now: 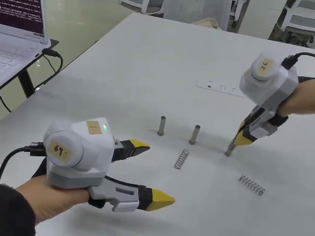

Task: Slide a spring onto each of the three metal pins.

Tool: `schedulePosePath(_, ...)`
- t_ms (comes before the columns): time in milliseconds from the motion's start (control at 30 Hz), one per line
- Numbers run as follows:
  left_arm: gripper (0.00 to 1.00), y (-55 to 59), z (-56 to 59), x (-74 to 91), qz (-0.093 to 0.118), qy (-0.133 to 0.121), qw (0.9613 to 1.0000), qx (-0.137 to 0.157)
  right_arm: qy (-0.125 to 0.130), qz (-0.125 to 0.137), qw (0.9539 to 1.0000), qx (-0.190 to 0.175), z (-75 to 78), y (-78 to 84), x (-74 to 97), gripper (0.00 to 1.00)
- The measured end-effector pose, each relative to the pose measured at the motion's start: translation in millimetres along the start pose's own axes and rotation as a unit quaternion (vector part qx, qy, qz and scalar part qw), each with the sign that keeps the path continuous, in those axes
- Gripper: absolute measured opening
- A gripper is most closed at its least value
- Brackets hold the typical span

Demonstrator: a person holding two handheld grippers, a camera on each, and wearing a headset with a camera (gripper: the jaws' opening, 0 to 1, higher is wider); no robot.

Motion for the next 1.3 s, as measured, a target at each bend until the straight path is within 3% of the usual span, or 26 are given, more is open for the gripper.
schedulePosePath(300,0.66,0.5,0.6,0.7,-0.001,0.0,1.0,-0.001,-0.001,-0.001,1.0,-0.002,-4.1,0.4,-10.9,0.08)
schedulePosePath(800,0.66,1.4,-0.2,2.5,-0.002,-0.001,1.0,0.0,-0.004,0.002,1.0,-0.008,-5.4,1.4,-14.7,0.09)
schedulePosePath(1300,0.65,0.4,1.3,1.1,-0.002,0.002,1.0,-0.001,0.001,0.017,0.9996,-0.021,-7.4,8.1,-8.1,0.2)
Point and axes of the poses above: the centre of the closed fingertips' face, and the gripper's own axes: x roughly backward along the fingers, z roughly to its right, y roughly out of its underside, the point moved 10 cm from there along x, roughly backward along the fingers, and after that the axes turned 2 degrees about z, right-handed, at the moved point
